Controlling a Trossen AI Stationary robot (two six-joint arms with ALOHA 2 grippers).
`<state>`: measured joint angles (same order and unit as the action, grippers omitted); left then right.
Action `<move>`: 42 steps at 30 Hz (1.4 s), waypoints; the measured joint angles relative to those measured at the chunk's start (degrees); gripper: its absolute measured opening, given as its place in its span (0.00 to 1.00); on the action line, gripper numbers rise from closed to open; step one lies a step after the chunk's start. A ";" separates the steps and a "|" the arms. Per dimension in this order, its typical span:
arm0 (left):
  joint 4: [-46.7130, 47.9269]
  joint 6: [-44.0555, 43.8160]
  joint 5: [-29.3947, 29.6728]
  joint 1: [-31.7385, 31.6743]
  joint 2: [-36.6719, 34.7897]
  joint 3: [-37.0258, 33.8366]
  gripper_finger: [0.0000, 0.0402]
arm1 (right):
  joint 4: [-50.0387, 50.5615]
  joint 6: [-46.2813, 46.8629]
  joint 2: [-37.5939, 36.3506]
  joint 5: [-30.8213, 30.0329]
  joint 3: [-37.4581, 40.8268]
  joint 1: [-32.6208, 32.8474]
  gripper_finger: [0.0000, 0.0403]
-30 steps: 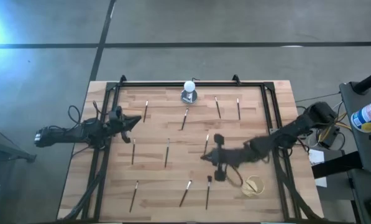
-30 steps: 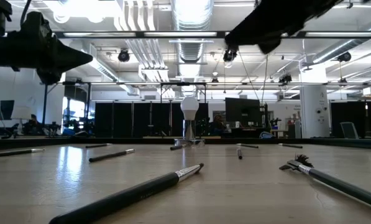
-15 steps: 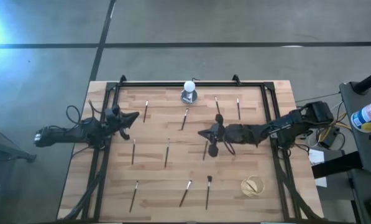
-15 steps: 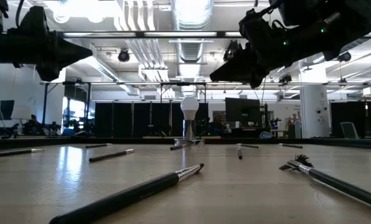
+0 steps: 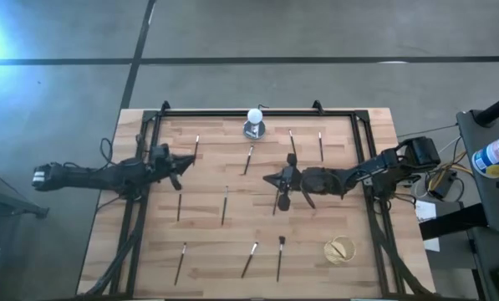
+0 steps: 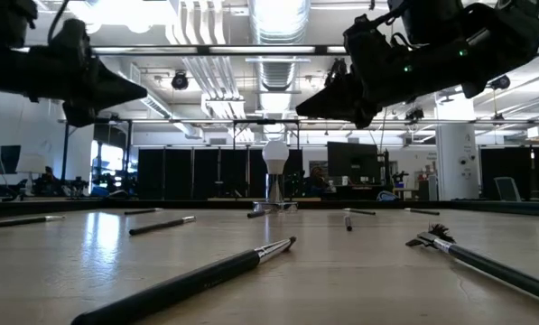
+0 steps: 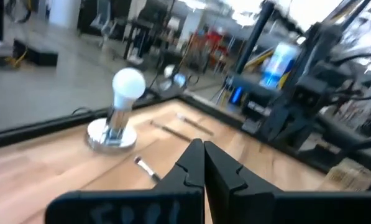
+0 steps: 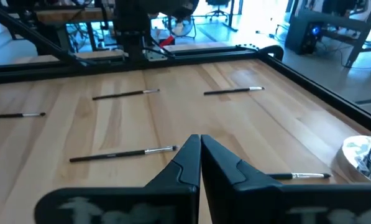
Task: Pick & Place Makeup Supplies
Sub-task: Put the silver makeup brush into the gold makeup holder
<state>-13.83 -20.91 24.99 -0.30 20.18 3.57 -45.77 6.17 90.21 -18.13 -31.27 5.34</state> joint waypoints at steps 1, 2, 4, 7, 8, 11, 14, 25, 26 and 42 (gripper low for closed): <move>1.86 -0.70 0.96 -0.02 1.75 1.32 0.00 | -0.20 -0.09 0.00 -0.06 0.00 0.00 0.02; 4.49 -1.56 2.03 -0.11 3.51 2.78 0.00 | -0.41 -0.19 0.00 -0.33 0.00 0.00 0.02; 10.26 -4.16 4.95 -0.65 7.37 6.39 0.00 | -1.03 -0.45 -0.05 -1.17 0.00 0.00 0.02; 21.68 -9.57 8.76 -4.10 12.40 11.96 0.00 | -1.41 -1.42 -0.25 -1.20 0.00 0.00 0.02; 24.34 -9.99 8.45 -5.95 13.97 13.54 0.00 | -1.20 -1.64 -0.36 -1.03 0.00 0.02 0.02; 26.75 -9.77 0.55 -13.92 18.25 16.34 0.00 | -1.13 -1.88 -0.37 0.46 0.00 0.03 0.02; 26.97 -8.27 -10.01 -23.64 23.44 17.86 0.00 | -1.13 -1.85 -0.39 0.61 0.00 0.69 0.02; 26.79 1.70 -23.14 -48.13 44.95 25.52 0.07 | -0.70 -2.29 -0.44 0.61 0.42 4.04 0.02; 26.67 2.30 -23.45 -48.23 46.76 26.68 0.09 | -0.71 -2.31 -0.44 0.61 0.43 4.18 0.02; 28.65 1.70 -17.73 -48.14 69.20 40.62 0.28 | -0.76 -2.33 -0.46 0.44 0.59 5.22 0.02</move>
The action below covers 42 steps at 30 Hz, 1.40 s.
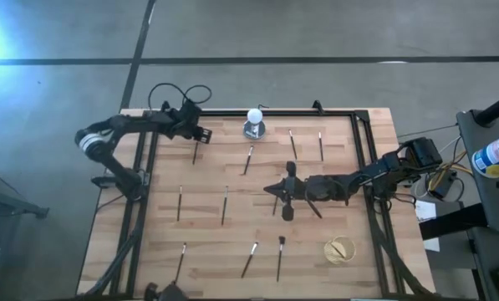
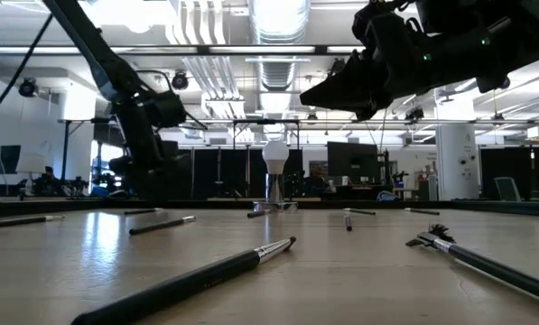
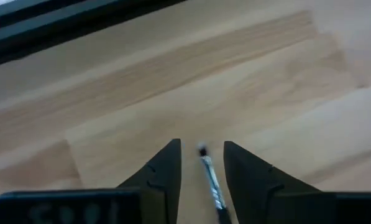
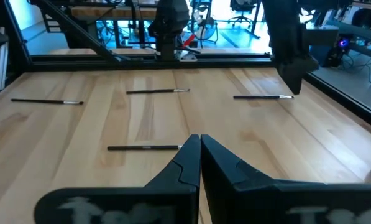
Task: Pick & Place Makeup Supplies
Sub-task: Put the silver makeup brush into the gold makeup holder
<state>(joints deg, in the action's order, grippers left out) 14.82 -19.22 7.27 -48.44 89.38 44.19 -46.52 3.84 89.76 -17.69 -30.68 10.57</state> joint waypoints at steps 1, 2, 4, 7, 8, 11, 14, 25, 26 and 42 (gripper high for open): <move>-0.01 -0.20 0.21 -0.06 0.84 0.28 0.28 | 0.02 0.00 0.00 0.00 0.02 0.09 0.02; 0.02 -0.28 0.22 -0.11 1.53 0.45 0.28 | 0.02 0.00 0.00 0.02 0.02 0.11 0.02; 0.04 -0.58 0.39 -0.30 2.53 0.74 0.28 | 0.02 0.00 0.00 0.01 0.04 0.18 0.02; -0.25 -0.66 0.34 -0.62 3.60 0.81 0.26 | 0.02 0.00 0.00 -0.02 0.09 0.33 0.02; -0.38 -0.64 0.39 -0.62 3.90 0.83 0.25 | 0.02 0.00 0.00 -0.02 0.09 0.37 0.02; -0.82 -0.37 0.36 -0.62 4.72 0.81 0.19 | 0.00 0.00 0.00 -0.07 0.15 0.37 0.02; -1.20 0.02 0.26 -0.63 5.53 0.71 0.10 | 0.00 0.00 0.00 -0.22 0.26 0.35 0.02; -1.07 3.36 0.26 -0.64 2.72 0.38 0.00 | 0.01 0.21 0.00 -0.31 0.82 0.35 0.02; -0.32 3.36 0.03 -0.64 1.60 0.24 0.00 | 0.02 0.26 0.00 -0.31 0.91 0.35 0.02; 6.36 -2.60 -5.29 0.68 -15.96 -8.14 0.06 | -0.02 1.09 0.00 -1.81 1.60 0.31 0.02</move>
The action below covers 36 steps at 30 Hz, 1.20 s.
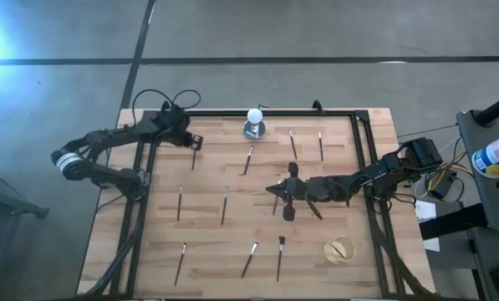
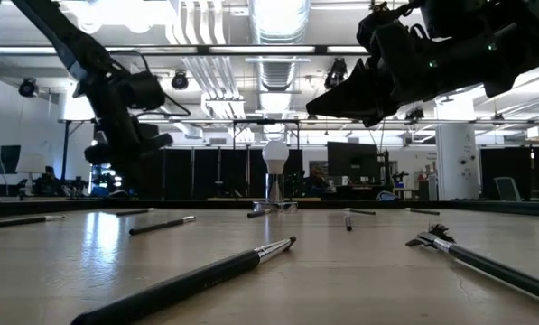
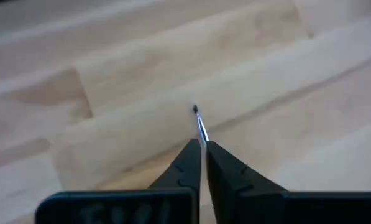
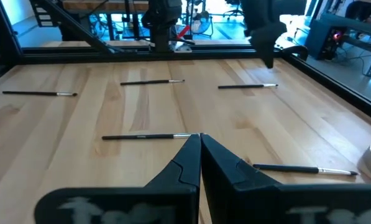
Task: Pick & Place Makeup Supplies
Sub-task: Put the silver makeup brush into the gold makeup holder
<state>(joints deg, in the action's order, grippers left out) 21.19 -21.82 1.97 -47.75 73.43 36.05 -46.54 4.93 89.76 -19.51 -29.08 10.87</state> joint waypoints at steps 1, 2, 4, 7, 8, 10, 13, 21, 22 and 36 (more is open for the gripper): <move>-0.18 -0.45 -0.10 0.19 0.62 -0.27 0.08 | 0.00 0.00 0.00 0.00 0.00 0.00 0.02; -0.55 -0.85 -0.02 0.23 1.54 -0.47 0.11 | 0.00 0.00 0.00 0.00 0.00 0.00 0.02; -2.08 -1.03 0.07 0.25 3.68 -0.61 0.16 | 0.00 0.06 0.00 0.00 0.00 0.00 0.02; -6.17 -1.08 -0.07 0.51 7.10 -0.22 0.22 | -0.02 0.81 0.00 0.00 0.00 0.00 0.02; -7.01 -1.08 -0.06 0.66 8.34 0.01 0.23 | -0.04 0.90 0.00 -0.02 -0.02 0.00 0.02; -7.88 -1.10 0.02 0.92 10.50 0.67 0.26 | -0.06 0.90 0.00 -0.02 0.00 0.00 0.02; -7.68 -1.07 0.63 1.10 12.75 1.79 0.27 | -0.03 0.90 0.00 0.00 -0.02 0.00 0.02; -8.70 0.38 2.73 1.13 14.81 1.97 0.18 | 0.00 0.92 0.00 0.00 0.02 0.02 0.02; -9.09 0.50 3.04 1.12 15.08 1.78 0.15 | 0.00 0.92 0.00 0.00 0.02 0.02 0.02; -8.32 3.15 3.72 1.10 9.21 0.90 0.00 | 0.01 1.12 0.00 0.02 0.15 0.42 0.02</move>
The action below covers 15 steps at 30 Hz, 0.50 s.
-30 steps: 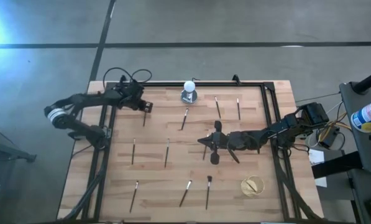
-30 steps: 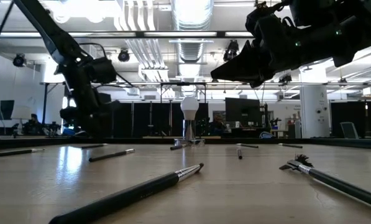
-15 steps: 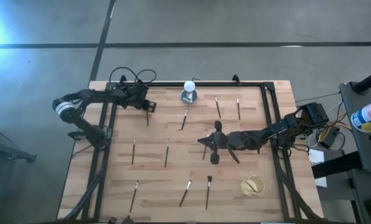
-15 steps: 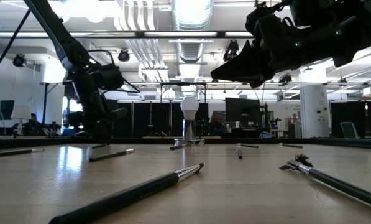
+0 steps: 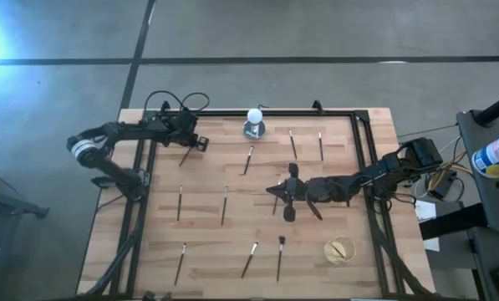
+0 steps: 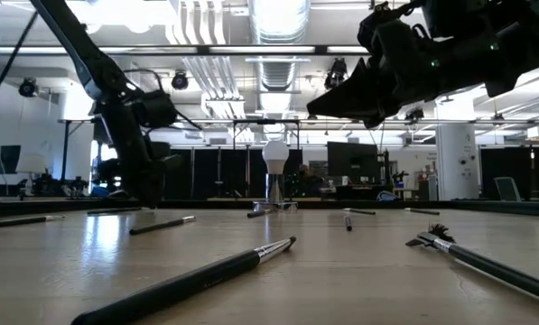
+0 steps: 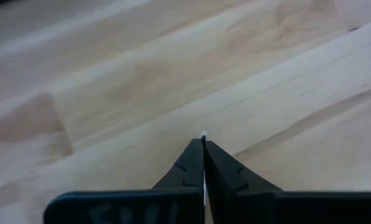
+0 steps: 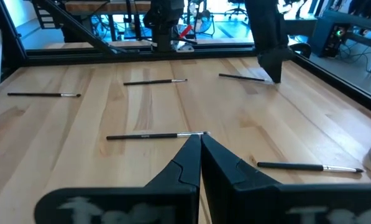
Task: Pick & Place Makeup Supplies
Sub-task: Put the silver makeup brush into the gold makeup holder
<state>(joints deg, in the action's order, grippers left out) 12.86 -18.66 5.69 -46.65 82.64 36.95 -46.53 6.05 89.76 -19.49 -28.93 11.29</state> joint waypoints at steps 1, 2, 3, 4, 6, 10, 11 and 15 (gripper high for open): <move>0.00 0.02 0.01 0.00 -1.52 0.01 0.00 | 0.02 0.00 0.00 -0.02 0.06 0.06 0.02; 0.12 0.08 0.10 0.00 -2.87 0.12 0.00 | 0.03 0.00 0.00 -0.02 0.10 0.09 0.02; 0.40 0.17 0.23 0.01 -4.05 0.13 0.00 | 0.03 0.00 0.00 -0.02 0.11 0.11 0.02; 0.72 0.21 0.28 0.14 -5.19 -0.03 0.00 | 0.01 0.00 0.00 -0.02 0.11 0.11 0.02; 1.08 0.17 0.25 0.26 -7.66 -0.67 0.00 | 0.03 0.00 0.00 -0.02 0.11 0.11 0.02; 0.04 0.10 0.20 1.43 -12.39 -1.83 0.00 | 0.03 0.00 0.00 -0.02 0.12 0.11 0.02; -0.90 -0.18 -0.01 2.12 -13.57 -2.43 0.00 | 0.03 0.00 0.00 -0.02 0.13 0.11 0.02; -9.84 -2.75 -1.23 5.72 -18.56 -6.42 0.00 | -0.02 -0.46 0.16 -0.02 0.22 0.11 0.02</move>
<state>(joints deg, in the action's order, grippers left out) 3.02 -21.42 4.46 -40.94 64.08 30.53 -46.55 5.58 89.92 -19.51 -28.71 11.40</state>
